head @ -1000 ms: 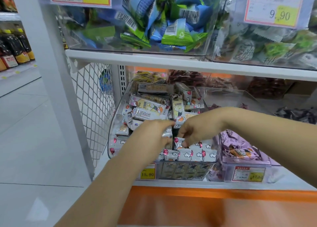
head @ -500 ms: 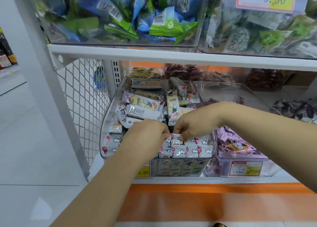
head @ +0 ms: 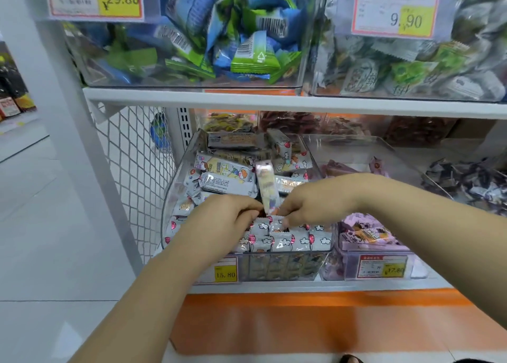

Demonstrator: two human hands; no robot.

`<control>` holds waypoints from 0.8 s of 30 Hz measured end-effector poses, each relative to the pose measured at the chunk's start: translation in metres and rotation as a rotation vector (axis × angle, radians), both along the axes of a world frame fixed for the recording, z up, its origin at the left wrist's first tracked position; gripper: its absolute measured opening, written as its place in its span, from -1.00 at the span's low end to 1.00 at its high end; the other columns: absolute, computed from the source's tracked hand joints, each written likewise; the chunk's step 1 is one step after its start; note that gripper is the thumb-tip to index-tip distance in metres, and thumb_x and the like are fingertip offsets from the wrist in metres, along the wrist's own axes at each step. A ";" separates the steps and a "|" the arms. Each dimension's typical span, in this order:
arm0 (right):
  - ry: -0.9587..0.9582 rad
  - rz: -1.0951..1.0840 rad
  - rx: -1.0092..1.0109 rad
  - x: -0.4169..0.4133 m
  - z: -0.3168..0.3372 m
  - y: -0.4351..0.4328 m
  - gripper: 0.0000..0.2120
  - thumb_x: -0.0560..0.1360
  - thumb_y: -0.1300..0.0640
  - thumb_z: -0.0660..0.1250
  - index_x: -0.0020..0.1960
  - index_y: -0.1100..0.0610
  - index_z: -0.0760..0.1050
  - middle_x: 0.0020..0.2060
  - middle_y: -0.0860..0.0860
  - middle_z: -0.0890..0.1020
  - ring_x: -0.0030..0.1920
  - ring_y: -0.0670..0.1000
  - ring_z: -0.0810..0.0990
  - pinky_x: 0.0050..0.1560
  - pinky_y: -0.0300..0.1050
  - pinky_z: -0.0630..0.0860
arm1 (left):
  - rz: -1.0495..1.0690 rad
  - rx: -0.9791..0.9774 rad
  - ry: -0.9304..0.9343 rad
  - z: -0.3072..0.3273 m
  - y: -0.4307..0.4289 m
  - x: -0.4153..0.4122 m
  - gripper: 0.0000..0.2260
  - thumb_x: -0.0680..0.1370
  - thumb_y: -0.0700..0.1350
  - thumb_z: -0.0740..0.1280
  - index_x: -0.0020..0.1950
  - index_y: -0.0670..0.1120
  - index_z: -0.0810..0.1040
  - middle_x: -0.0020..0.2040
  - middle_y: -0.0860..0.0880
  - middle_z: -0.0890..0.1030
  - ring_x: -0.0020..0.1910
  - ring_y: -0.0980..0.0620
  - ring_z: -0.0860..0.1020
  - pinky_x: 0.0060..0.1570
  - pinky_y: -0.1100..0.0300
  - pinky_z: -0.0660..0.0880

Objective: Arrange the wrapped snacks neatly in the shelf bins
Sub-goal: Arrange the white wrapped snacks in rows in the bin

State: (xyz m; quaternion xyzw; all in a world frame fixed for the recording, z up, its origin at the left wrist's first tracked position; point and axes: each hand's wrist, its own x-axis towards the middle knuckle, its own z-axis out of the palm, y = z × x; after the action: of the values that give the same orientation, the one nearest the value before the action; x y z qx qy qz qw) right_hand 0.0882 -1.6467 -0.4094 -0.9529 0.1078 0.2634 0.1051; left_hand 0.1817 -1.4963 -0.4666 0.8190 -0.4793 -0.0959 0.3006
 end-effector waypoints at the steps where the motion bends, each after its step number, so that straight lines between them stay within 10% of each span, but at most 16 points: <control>1: -0.022 0.010 -0.010 -0.004 0.002 0.000 -0.69 0.60 -0.05 0.14 0.23 0.06 0.49 -0.18 -0.21 0.49 -0.21 -0.16 0.45 -0.13 -0.24 0.32 | 0.014 -0.040 0.003 0.002 0.006 0.002 -0.78 0.59 -0.10 0.23 0.17 0.08 0.59 -0.05 0.12 0.65 -0.09 0.16 0.59 -0.02 0.08 0.55; 12: -0.401 -0.156 -0.103 0.018 -0.015 0.011 -0.75 0.56 0.09 0.25 0.21 0.12 0.41 0.11 0.05 0.53 -0.03 0.00 0.43 -0.02 -0.18 0.37 | 0.224 -0.242 -0.163 0.000 0.062 0.020 -0.80 0.54 -0.12 0.28 0.07 0.09 0.63 -0.04 0.17 0.64 -0.04 0.10 0.57 -0.01 0.05 0.53; 24: -0.012 -0.098 -0.229 0.044 -0.018 -0.003 -0.74 0.55 0.04 0.24 0.13 0.14 0.56 -0.10 0.02 0.67 -0.31 -0.04 0.59 -0.19 -0.16 0.56 | 0.171 -0.215 -0.200 -0.003 0.052 0.024 -0.79 0.58 -0.09 0.23 0.11 0.12 0.60 -0.02 0.24 0.61 -0.11 0.28 0.48 -0.10 0.35 0.42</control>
State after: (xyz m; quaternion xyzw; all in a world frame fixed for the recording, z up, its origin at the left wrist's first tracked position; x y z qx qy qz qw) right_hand 0.1322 -1.6500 -0.4274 -0.9538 0.1829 0.2383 0.0091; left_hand 0.2055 -1.4438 -0.4691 0.8254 -0.4430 0.0637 0.3442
